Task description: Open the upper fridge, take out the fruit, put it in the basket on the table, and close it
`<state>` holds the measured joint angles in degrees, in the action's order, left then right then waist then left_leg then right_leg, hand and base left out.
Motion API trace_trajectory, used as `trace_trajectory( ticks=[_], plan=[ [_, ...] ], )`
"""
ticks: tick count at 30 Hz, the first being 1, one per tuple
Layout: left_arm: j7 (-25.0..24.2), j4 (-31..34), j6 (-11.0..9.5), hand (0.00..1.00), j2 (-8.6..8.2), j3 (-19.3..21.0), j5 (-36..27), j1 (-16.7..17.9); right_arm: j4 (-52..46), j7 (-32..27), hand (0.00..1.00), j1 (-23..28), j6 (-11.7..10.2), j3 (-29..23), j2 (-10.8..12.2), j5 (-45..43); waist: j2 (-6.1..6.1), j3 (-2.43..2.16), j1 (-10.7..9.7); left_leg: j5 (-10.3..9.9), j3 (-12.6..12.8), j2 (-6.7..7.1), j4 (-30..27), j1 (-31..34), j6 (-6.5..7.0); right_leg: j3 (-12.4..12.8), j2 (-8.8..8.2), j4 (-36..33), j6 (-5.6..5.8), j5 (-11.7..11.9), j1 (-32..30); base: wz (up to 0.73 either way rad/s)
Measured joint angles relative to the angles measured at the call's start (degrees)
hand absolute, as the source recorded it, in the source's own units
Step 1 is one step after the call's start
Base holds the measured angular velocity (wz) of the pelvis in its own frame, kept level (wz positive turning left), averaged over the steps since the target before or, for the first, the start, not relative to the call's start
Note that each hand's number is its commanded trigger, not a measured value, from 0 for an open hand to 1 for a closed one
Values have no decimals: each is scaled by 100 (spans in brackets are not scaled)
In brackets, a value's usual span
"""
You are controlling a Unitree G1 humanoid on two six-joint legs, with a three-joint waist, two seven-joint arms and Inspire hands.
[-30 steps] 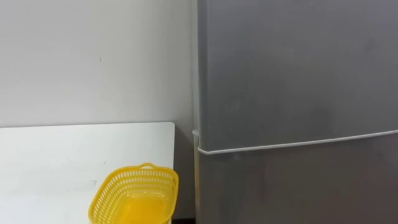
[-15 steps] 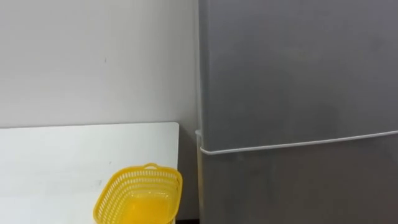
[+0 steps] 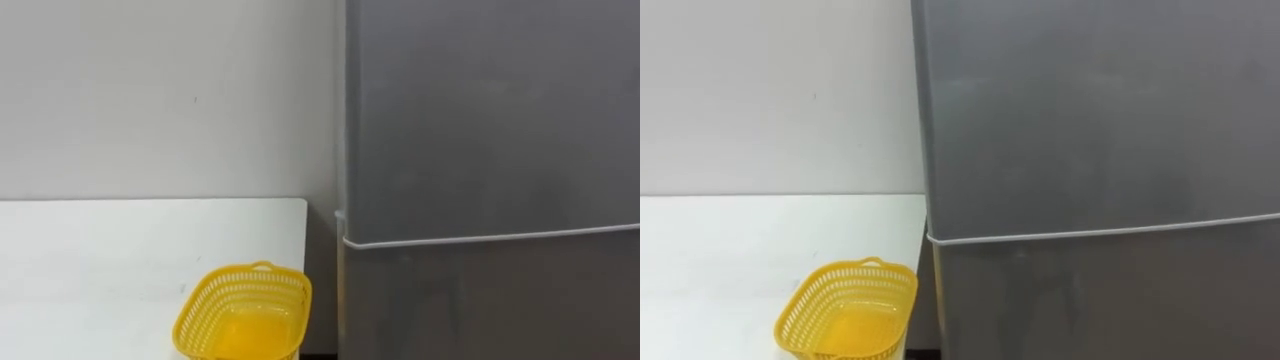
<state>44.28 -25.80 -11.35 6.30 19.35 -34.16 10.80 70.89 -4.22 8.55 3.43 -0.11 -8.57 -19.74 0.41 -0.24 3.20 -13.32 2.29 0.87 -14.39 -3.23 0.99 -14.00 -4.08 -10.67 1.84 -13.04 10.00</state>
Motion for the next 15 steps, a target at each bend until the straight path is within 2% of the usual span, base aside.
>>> trace_trajectory(
  ticks=[2, 5, 6, 10, 11, 13, 15],
  plan=[
    [218, 271, -54, 0, -1, 5, 128, -13, 10, 0, 0, 48, -94, 18, 6, 15, 11, -2, 1, 4, -5, 0, 18, -8, -5, -36, 0, 5, 0, 0, 2, 0],
    [637, 911, -92, 0, 0, 9, 177, -14, 12, 4, 0, 84, -100, 69, 12, 54, 18, -4, -1, 7, -3, 2, 46, -44, -8, -41, 0, 6, 0, 0, 8, 0],
    [756, 1165, -162, 0, 2, 13, 326, -9, 17, 8, 0, 93, -101, 69, 13, 50, 17, -3, 6, 8, -1, 2, 44, -51, -8, -41, 0, 6, 0, 0, 1, 0],
    [880, 1820, -269, 0, 49, 43, 903, -44, 23, 23, 0, 102, -105, 74, 34, 17, 8, 13, 4, 20, -24, 6, 83, -135, -16, -40, 0, 21, 0, 0, 58, 0],
    [875, 1995, -270, 0, 112, 47, 1136, -68, 22, 29, 0, 137, -131, 71, 41, -12, 12, 29, -10, 19, -33, 6, 81, -178, -16, -32, 4, 39, 0, 0, 118, 3],
    [852, 2483, -277, 0, 217, 56, 1250, -133, 20, 65, 0, 159, -223, 72, 40, -44, 6, 34, -7, 19, -45, 12, 79, -147, -17, -22, 7, 96, 0, 1, 118, 2],
    [688, 3127, -337, 0, 370, 81, 1357, -155, 36, 84, 0, 161, -258, -19, 40, -88, 32, 68, -32, 19, -76, 20, 87, -120, -17, -39, 5, 103, 0, 0, 104, 3]
  ],
)
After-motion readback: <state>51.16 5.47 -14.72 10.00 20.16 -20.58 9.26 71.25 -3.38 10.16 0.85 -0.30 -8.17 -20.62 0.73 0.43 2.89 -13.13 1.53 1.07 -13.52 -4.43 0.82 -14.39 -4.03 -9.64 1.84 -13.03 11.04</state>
